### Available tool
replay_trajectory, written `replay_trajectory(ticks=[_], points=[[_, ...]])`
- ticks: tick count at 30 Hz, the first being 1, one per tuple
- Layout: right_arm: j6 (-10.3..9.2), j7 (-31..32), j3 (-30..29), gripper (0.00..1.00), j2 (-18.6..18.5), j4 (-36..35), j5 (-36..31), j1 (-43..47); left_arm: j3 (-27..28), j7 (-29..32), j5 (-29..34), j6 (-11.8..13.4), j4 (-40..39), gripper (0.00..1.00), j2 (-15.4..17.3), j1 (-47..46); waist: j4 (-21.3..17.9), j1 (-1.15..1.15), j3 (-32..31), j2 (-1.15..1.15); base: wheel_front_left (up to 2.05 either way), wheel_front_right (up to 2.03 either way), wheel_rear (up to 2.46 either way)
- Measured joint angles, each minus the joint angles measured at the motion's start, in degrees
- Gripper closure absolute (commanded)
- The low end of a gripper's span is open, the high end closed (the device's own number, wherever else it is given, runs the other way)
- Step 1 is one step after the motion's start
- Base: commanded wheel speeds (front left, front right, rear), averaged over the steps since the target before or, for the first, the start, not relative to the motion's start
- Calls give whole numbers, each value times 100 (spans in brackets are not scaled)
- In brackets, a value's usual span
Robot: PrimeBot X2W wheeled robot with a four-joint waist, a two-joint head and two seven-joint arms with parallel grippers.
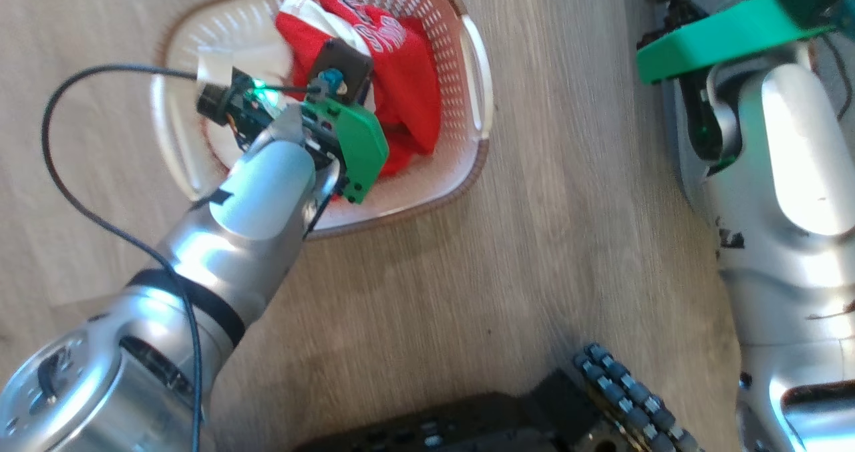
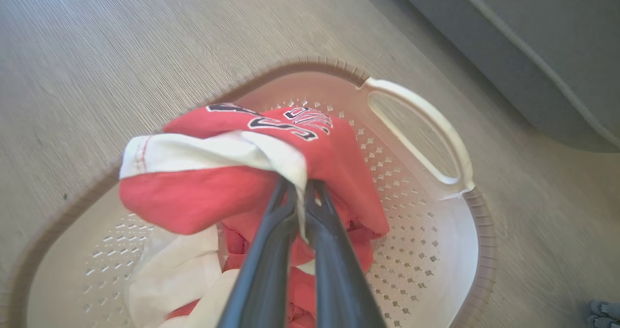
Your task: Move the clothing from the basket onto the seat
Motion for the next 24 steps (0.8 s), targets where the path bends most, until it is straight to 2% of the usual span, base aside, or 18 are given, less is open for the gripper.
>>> replay_trajectory(ticks=[13,15,24], points=[[0,1,-143,0,-15,442,-178,990,37,-359,-613,43,-455,100,-30,671,527,0,-1592,0,0,0,0],[0,1,-153,0,-58,519,-178,1191,73,-360,-643,59,-614,100,-30,745,643,0,-1947,0,0,0,0],[0,1,-235,0,-146,715,-176,1652,516,-360,-476,163,-1310,100,-42,1108,957,0,-2834,0,0,0,0]])
